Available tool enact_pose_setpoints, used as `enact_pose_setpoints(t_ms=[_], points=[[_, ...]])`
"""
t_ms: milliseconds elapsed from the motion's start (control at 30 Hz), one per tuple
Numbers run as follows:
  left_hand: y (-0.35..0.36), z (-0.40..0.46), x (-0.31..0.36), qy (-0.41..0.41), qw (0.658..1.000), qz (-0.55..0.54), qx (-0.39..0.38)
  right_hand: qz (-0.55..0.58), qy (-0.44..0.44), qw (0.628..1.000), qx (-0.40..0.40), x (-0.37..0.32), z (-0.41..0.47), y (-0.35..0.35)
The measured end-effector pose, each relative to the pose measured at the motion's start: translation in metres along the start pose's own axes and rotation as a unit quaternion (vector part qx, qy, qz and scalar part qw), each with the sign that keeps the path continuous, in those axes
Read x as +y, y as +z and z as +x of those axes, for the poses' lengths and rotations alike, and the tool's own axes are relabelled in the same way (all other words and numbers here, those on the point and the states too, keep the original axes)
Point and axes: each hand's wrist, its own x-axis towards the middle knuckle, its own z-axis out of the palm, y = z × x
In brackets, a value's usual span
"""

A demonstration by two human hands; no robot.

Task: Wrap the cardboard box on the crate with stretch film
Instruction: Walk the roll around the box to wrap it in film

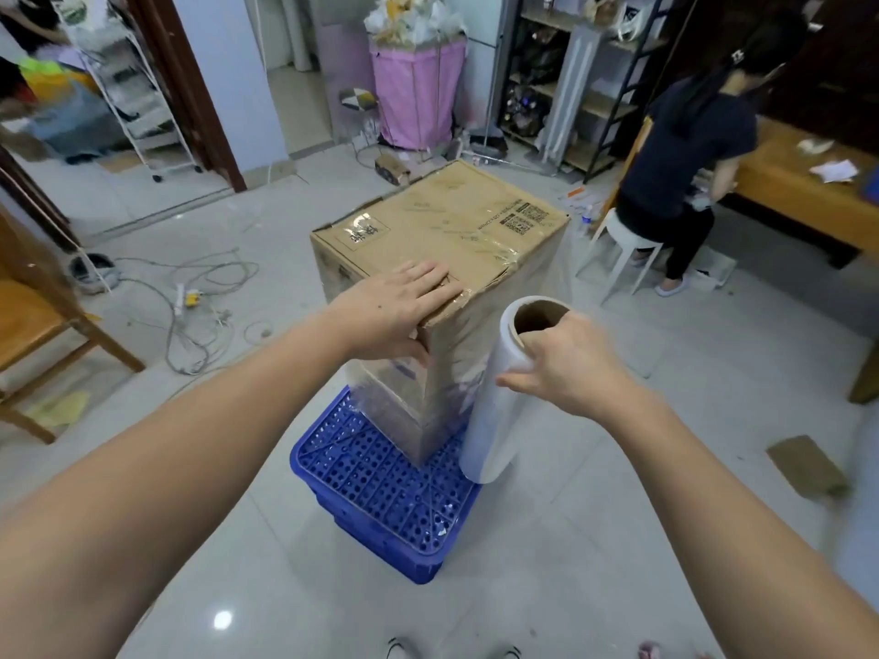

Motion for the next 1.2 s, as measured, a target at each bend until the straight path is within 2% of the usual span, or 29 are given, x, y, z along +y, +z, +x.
enact_pose_setpoints(t_ms=[167, 333, 433, 667, 800, 967, 1100, 1200], points=[[0.001, -0.001, 0.009, 0.006, 1.0, 0.021, 0.009, 0.041, -0.086, 0.995, -0.04, -0.008, -0.008, 0.001], [-0.001, 0.0, 0.014, -0.013, 1.0, 0.022, -0.01, 0.048, -0.095, 0.991, -0.08, -0.015, -0.009, 0.006], [-0.002, 0.006, 0.012, -0.027, 0.999, -0.001, -0.022, 0.016, -0.102, 0.99, -0.099, -0.026, -0.009, 0.002], [0.006, 0.006, 0.01, -0.031, 0.999, -0.008, -0.02, -0.074, 0.005, 0.997, -0.002, -0.078, 0.002, 0.011], [0.008, 0.006, 0.009, -0.028, 0.999, 0.002, -0.015, -0.004, 0.011, 1.0, 0.017, -0.07, 0.0, 0.012], [0.01, 0.013, 0.009, -0.029, 0.999, 0.013, -0.006, 0.094, -0.078, 0.992, -0.022, -0.055, -0.011, 0.004], [0.011, 0.01, 0.011, -0.026, 1.0, 0.011, 0.008, 0.075, -0.18, 0.98, -0.029, -0.06, -0.013, 0.007], [0.014, 0.006, 0.013, -0.023, 1.0, 0.019, 0.01, 0.049, -0.208, 0.976, -0.049, -0.065, -0.02, 0.014]])
